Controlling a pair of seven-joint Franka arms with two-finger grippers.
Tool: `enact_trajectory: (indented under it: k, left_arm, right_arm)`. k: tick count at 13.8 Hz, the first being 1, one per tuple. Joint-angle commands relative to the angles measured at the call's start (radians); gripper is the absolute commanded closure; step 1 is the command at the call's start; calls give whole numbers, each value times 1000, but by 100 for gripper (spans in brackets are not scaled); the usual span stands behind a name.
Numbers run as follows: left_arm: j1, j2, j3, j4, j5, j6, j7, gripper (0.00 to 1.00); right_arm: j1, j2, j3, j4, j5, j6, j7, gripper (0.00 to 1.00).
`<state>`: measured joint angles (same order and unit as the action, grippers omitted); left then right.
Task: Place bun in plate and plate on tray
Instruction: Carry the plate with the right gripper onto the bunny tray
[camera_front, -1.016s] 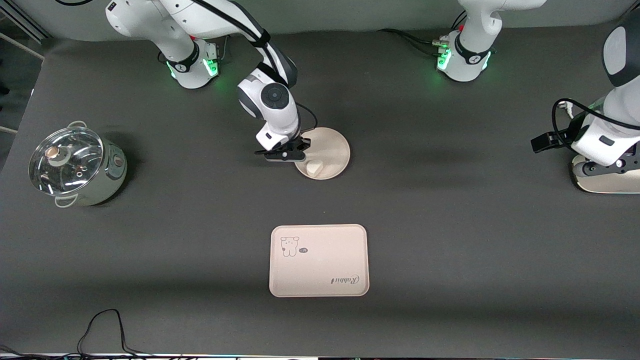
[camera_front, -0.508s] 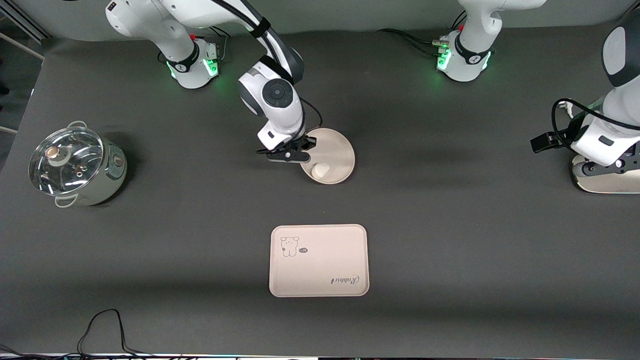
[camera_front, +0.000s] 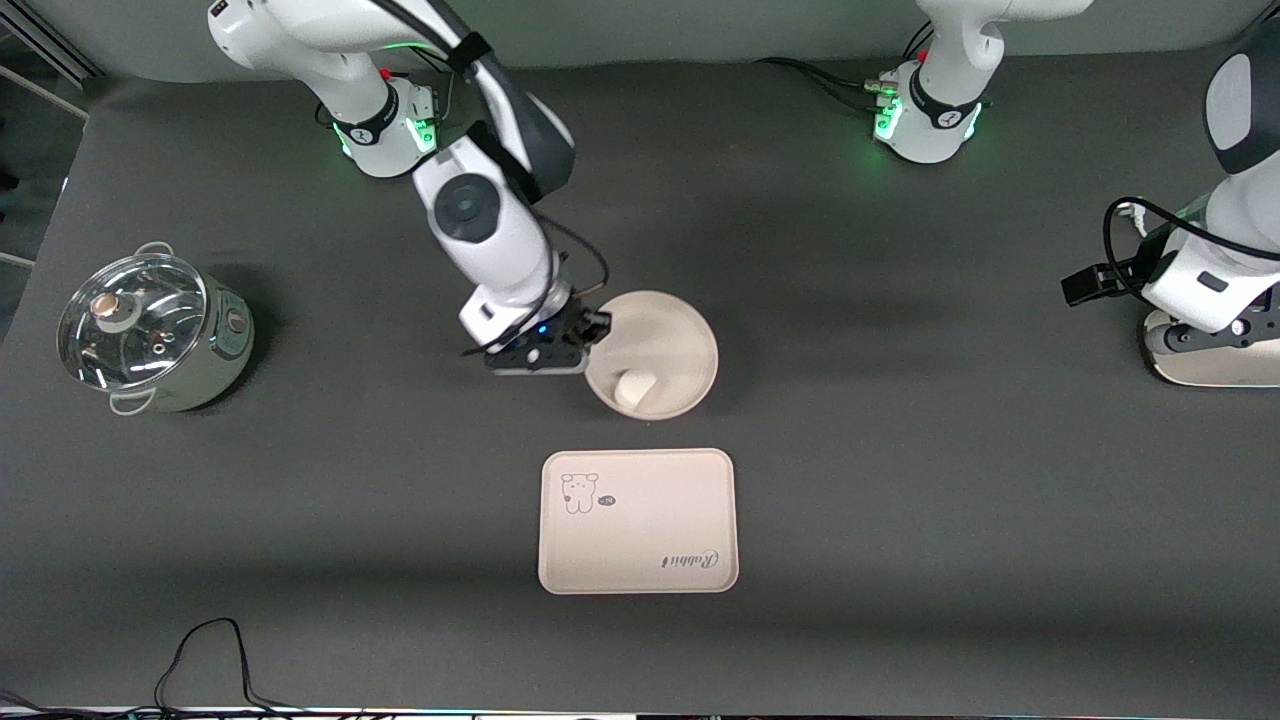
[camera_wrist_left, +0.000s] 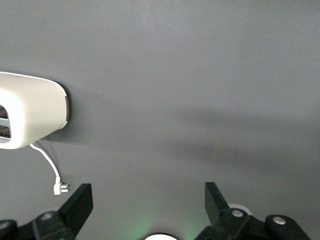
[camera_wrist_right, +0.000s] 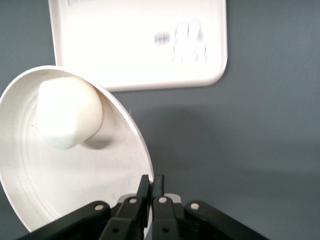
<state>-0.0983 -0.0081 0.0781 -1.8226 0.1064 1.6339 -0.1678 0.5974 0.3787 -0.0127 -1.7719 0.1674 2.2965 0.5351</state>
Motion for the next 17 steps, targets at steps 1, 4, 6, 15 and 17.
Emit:
enact_trajectory:
  k: [1, 4, 6, 15, 17]
  left_arm:
    - [-6, 13, 3, 25, 12, -19, -2, 0]
    - [-6, 16, 3, 25, 12, -19, -2, 0]
    - [-6, 16, 3, 28, 12, -20, -2, 0]
    - [-6, 17, 3, 28, 12, -20, -2, 0]
    - [-6, 19, 3, 28, 12, -20, -2, 0]
  right_arm:
    - [-79, 222, 4, 283, 66, -18, -151, 100]
    - [-99, 450, 5, 547, 80, -11, -164, 100]
    - [-117, 570, 11, 676, 80, 46, -161, 100]
    - [-148, 622, 16, 694, 69, 141, -164, 0]
    - [-145, 589, 11, 693, 54, 77, -168, 0]
